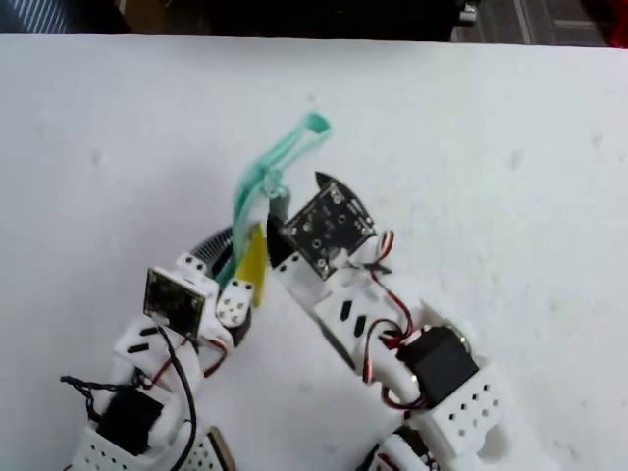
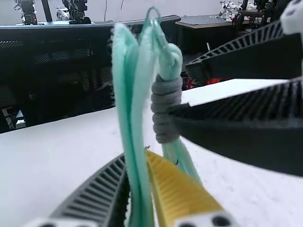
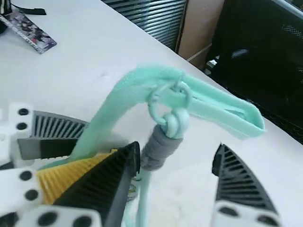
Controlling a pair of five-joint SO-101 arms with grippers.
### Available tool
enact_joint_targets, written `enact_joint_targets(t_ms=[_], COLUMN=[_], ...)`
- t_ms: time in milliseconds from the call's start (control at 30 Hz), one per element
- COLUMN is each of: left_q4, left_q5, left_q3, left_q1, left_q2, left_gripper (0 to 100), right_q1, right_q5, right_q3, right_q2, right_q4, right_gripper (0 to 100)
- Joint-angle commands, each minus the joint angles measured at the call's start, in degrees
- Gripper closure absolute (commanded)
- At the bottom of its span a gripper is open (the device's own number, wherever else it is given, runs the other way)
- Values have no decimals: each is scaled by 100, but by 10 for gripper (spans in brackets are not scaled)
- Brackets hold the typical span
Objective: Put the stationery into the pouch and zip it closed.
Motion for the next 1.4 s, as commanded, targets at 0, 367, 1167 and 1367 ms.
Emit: enact_joint_targets(t_ms=[0, 367, 1167, 1367], left_q4=[88, 88, 88, 88], left_q5=[-70, -62, -79, -62], left_q3=[-141, -132, -132, -158], left_q1=[-13, -4, -4, -40], left_q2=[40, 40, 40, 40], left_gripper=[977, 977, 977, 910], right_q1=[-180, 136, 136, 163], right_q5=[-44, -53, -44, 79], right_q3=[-158, -123, -782, -818], right_q2=[-127, -119, 1015, 1015], right_q4=[-4, -497, -505, -505], right_gripper=[759, 759, 960, 981])
